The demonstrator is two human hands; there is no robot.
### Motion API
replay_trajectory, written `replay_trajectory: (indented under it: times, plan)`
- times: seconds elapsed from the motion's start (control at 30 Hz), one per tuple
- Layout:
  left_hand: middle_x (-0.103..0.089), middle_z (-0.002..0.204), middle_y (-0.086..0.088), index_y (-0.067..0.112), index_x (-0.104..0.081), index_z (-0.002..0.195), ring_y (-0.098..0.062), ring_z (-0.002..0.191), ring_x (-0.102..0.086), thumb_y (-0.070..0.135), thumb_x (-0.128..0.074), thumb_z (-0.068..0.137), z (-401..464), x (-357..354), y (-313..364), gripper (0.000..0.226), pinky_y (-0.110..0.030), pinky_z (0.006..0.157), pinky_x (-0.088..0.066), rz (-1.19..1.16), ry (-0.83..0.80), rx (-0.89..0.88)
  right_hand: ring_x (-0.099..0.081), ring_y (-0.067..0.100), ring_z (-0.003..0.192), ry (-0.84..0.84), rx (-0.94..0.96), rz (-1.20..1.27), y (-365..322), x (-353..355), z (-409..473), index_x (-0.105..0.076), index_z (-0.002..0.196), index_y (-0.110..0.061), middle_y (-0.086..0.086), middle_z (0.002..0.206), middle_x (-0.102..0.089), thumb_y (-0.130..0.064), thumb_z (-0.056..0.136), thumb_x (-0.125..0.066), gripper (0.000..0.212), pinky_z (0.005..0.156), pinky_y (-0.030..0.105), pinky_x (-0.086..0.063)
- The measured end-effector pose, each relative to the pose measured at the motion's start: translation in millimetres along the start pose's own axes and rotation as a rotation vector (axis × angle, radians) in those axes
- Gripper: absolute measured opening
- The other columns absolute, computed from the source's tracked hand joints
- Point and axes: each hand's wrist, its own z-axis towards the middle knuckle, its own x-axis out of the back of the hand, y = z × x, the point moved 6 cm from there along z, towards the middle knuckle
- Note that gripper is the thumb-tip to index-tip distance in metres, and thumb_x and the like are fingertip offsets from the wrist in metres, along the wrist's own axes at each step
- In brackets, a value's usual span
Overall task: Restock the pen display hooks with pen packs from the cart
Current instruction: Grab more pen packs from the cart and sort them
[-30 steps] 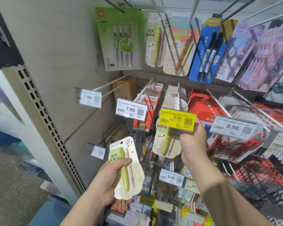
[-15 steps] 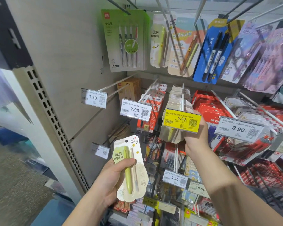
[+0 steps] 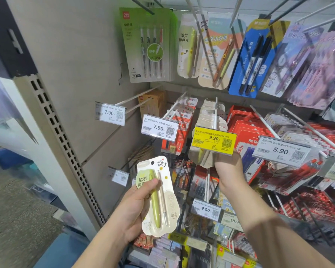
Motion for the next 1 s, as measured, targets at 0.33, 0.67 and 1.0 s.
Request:
replay_trajectory:
  times: [0.33,0.67,1.0]
  plan:
    - [-0.075,0.107,-0.027,0.0,-0.07,0.122,-0.032,0.077,-0.076,0.024,-0.072,0.081,10,-24,-5,0.048,-0.039,0.068,-0.065,0.058,-0.053,-0.006,-0.051,0.011,0.066,0.036,-0.179,-0.002,53,14,-36,-0.057,0.119,-0.01,0.0,0.078,-0.058,-0.017,0.103,-0.058,0.017,0.061,0.027,-0.041]
    - [-0.076,0.115,-0.018,0.003,-0.068,0.125,-0.032,0.103,-0.075,0.018,-0.073,0.079,13,-59,-20,0.048,-0.043,0.091,-0.059,0.248,-0.205,-0.012,-0.073,0.016,0.097,-0.159,-0.282,0.163,49,8,-66,-0.067,0.116,-0.023,-0.003,0.104,-0.077,-0.044,0.104,-0.056,0.026,0.085,0.038,-0.055]
    - [-0.078,0.103,-0.015,0.01,-0.075,0.106,-0.02,0.079,-0.074,0.013,-0.082,0.084,11,-68,-22,0.023,-0.025,0.062,-0.056,0.418,-0.278,-0.046,-0.074,0.024,0.102,-0.264,-0.057,0.075,23,11,-67,-0.077,0.1,-0.026,0.003,0.103,-0.079,-0.037,0.1,-0.063,0.018,0.096,0.048,-0.056]
